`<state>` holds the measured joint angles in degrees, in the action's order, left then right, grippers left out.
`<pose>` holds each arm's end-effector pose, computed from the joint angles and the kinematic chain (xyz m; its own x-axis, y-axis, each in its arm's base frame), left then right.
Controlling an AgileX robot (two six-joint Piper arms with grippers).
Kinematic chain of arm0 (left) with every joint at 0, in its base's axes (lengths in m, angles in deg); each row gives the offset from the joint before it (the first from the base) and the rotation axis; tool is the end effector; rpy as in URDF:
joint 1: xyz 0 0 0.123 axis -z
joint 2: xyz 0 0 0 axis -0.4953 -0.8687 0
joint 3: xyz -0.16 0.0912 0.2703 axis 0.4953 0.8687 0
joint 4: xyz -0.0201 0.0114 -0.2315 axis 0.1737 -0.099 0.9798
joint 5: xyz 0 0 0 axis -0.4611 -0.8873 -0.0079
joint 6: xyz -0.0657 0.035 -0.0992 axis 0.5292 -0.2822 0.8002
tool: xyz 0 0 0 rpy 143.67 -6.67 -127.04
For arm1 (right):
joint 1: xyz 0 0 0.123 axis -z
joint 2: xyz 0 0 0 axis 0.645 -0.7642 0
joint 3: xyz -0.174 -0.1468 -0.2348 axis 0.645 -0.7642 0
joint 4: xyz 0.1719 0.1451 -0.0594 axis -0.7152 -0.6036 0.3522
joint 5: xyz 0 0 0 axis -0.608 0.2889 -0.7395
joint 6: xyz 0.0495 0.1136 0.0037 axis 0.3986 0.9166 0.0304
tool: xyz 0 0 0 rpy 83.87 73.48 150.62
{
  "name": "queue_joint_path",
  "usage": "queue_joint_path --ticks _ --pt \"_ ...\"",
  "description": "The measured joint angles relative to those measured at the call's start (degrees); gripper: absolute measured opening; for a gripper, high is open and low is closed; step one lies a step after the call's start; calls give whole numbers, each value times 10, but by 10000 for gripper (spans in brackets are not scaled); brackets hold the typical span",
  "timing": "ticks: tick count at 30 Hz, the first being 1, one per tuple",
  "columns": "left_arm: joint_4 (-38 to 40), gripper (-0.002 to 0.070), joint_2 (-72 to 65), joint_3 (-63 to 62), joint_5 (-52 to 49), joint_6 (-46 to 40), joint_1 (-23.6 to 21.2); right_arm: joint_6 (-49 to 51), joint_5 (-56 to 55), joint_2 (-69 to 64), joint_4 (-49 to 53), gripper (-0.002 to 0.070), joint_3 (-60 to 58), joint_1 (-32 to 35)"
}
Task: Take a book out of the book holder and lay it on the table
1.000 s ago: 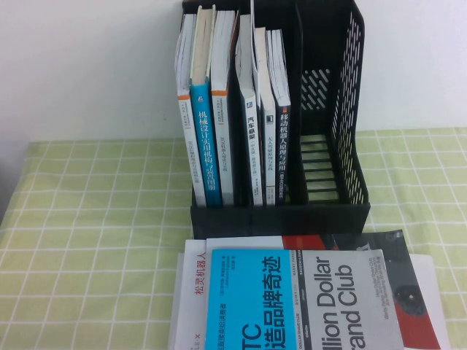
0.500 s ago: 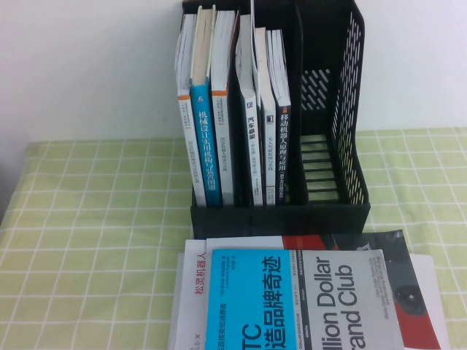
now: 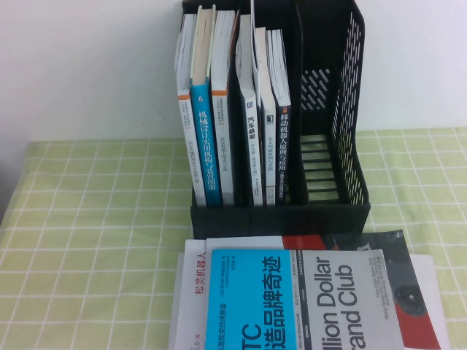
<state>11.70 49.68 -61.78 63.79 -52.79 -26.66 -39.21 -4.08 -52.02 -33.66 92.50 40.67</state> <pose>-0.0175 0.0195 0.3111 0.6227 -0.6193 -0.4781 0.3969 0.7767 -0.4891 -0.0483 0.0248 0.3602 0.8041 0.1662 -0.5709 -0.2456 0.9672 -0.0643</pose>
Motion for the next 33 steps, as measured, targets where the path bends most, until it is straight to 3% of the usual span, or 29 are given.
queue_joint_path --ticks 9,16,23,29,33 --pt "6 -3 -96 -229 -275 -56 0 176 188 -94 150 -2 200 0" --pt "4 -3 -255 -310 -489 -82 15 320 317 -222 242 -2 235 0" --pt "-26 -3 -371 -312 -588 -115 33 325 422 -301 322 -2 235 0" --pt "90 -3 -425 -312 -603 -161 33 329 405 -304 378 -2 234 -6" --pt "238 -3 -462 -316 -597 -351 39 367 388 -304 385 -2 208 -29"
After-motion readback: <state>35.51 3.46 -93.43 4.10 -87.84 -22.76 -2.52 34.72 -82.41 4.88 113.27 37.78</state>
